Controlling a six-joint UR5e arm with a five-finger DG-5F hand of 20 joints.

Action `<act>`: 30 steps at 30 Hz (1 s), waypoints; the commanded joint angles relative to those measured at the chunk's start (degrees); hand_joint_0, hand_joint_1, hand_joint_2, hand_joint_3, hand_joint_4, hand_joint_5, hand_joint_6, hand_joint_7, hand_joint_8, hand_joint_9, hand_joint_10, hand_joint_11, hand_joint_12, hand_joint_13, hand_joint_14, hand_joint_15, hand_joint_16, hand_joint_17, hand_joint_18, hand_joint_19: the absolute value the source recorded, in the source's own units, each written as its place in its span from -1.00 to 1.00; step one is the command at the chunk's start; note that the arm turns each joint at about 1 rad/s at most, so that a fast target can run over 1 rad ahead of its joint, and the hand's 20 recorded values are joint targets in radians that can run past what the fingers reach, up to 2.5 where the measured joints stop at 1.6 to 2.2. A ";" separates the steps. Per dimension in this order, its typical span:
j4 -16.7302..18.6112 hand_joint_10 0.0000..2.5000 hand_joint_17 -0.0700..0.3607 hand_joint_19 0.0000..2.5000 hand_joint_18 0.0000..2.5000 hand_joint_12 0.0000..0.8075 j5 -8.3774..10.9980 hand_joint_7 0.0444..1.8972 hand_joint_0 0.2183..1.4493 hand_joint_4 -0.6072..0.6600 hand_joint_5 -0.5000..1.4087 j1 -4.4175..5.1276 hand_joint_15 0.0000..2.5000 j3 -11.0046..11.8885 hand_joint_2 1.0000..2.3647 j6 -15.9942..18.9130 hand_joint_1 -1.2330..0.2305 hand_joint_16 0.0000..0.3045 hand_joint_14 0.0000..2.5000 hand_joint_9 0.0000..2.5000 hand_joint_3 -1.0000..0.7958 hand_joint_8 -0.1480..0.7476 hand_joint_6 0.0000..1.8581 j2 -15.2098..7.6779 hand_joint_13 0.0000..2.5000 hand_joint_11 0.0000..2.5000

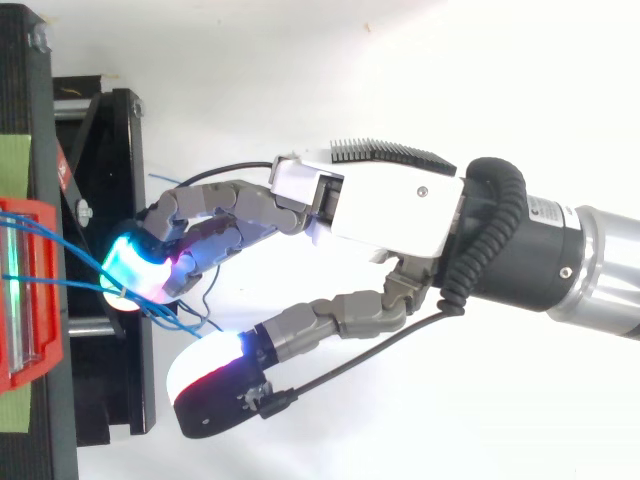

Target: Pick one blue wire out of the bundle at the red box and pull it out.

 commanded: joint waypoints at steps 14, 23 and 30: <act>0.02 -0.99 -0.16 -0.62 -0.56 0.00 -0.19 0.11 -0.43 0.54 -0.61 -0.22 -0.77 -0.02 -0.99 0.02 -0.27 -0.68 -0.99 -0.37 -0.37 0.09 -0.46 0.05 -0.50 -0.71; 0.02 -0.99 -0.17 -0.61 -0.53 0.00 -0.19 0.05 -0.39 0.38 -0.63 -0.30 -0.76 -0.02 -0.98 0.11 -0.28 -0.68 -0.99 -0.36 -0.24 0.09 -0.30 -0.04 -0.48 -0.70; 0.02 -0.99 -0.17 -0.61 -0.52 0.01 -0.19 -0.08 -0.37 0.36 -0.65 -0.39 -0.76 -0.02 -0.98 0.02 -0.28 -0.68 -0.99 -0.35 -0.18 0.09 -0.19 0.05 -0.47 -0.68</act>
